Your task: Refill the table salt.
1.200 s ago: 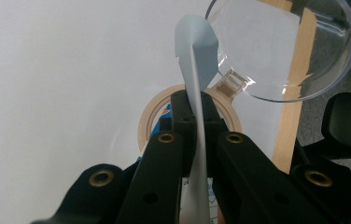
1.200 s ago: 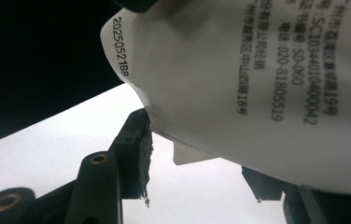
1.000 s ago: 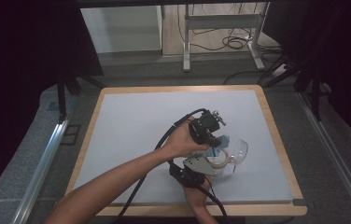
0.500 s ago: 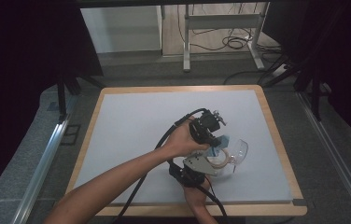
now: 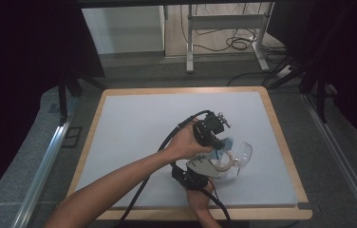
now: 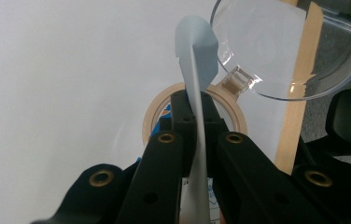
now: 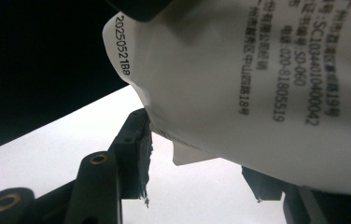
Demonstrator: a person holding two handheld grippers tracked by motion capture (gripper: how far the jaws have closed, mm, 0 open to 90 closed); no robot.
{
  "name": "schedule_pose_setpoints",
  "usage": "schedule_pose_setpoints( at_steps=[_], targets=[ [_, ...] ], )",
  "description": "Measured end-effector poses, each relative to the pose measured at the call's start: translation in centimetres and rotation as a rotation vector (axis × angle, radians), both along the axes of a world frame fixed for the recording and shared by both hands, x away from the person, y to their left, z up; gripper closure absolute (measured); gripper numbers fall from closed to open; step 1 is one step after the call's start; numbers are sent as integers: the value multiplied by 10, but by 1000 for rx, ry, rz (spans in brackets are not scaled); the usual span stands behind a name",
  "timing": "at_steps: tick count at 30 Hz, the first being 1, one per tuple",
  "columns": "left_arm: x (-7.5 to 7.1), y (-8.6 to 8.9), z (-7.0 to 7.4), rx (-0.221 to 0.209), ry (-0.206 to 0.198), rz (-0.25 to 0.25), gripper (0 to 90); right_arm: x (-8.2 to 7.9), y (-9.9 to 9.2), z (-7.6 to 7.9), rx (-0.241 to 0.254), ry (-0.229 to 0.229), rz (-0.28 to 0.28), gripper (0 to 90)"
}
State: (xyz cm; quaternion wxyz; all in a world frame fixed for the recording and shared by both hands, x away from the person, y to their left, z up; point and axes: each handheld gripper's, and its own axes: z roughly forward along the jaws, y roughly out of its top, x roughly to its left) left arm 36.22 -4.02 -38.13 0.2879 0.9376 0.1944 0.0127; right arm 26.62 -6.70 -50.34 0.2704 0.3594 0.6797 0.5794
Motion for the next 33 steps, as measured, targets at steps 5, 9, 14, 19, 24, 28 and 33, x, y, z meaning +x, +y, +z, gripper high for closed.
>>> schedule_pose_setpoints(
  at_steps=[5, 9, 14, 19, 24, 28, 33],
  targets=[
    [0, -1, 0, 0, -1, 0, 900, 0, 0, 0, 6, 5, -2, 490],
    [0, -2, 2, 10, -7, -5, 900, 0, 0, 0, 5, 2, -1, 490],
    [1, -2, 4, -11, -1, -4, 900, 1, -2, 2, 2, -9, -6, 490],
    [1, -4, 3, 1, -3, -6, 900, 1, -3, 1, 3, -4, -6, 490],
    [1, -4, 3, 1, -5, -6, 900, 0, -3, 1, 3, -2, -6, 490],
    [1, -3, 3, 0, -6, -8, 900, 0, -3, 1, 0, -4, -4, 490],
    [0, -3, 2, 2, -7, -7, 900, 0, -2, 1, 2, -2, -4, 490]
  ],
)
